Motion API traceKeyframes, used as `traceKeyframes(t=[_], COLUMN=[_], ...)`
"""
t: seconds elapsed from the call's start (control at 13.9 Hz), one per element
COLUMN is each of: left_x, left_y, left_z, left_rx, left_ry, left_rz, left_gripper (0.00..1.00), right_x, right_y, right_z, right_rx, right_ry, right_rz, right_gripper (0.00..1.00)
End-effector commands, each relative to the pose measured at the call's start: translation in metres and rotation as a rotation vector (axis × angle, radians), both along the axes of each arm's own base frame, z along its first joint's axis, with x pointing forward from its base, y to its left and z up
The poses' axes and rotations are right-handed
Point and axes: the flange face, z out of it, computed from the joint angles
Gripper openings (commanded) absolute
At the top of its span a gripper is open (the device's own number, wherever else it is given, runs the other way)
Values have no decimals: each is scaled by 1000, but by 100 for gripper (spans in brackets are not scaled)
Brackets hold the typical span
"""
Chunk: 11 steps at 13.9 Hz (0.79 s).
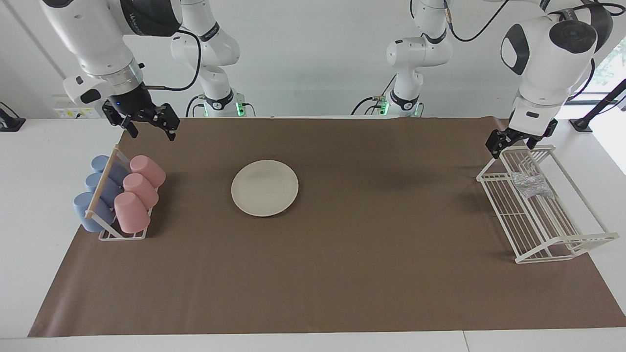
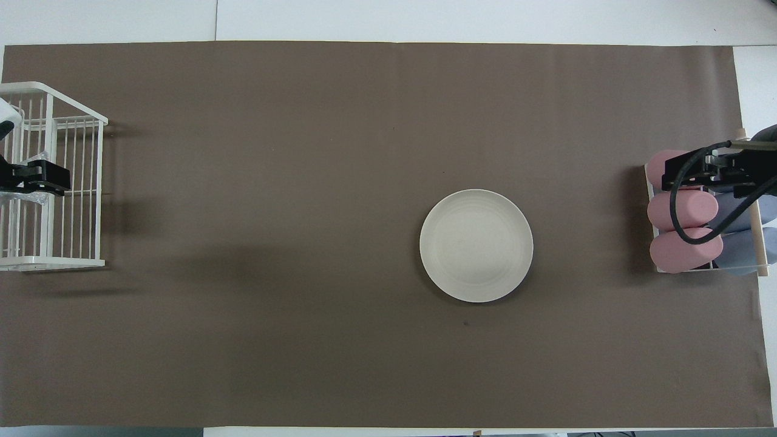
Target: Wipe plate with sponge
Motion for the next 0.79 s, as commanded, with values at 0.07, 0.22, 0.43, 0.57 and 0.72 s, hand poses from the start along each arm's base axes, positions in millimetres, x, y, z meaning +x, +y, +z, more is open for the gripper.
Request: traceKeyframes(t=[0.07, 0.22, 0.43, 0.57, 0.72], left_x=[24, 37, 53, 55, 54], left_y=[-26, -25, -24, -22, -21], left_z=[-60, -87, -126, -138, -137], left_rx=[228, 319, 490, 566, 574], left_ry=[-18, -8, 12, 24, 29], left_rz=[-4, -19, -94, -119, -111], left_gripper=[100, 100, 100, 100, 100], right_x=[-1, 1, 22, 46, 67], right_y=[18, 29, 57, 66, 71], right_z=[10, 21, 27, 28, 33], right_rx=[14, 17, 9, -4, 2], right_ry=[-24, -45, -75, -67, -60], right_rz=[-35, -48, -6, 11, 9], right_gripper=[100, 100, 100, 100, 100])
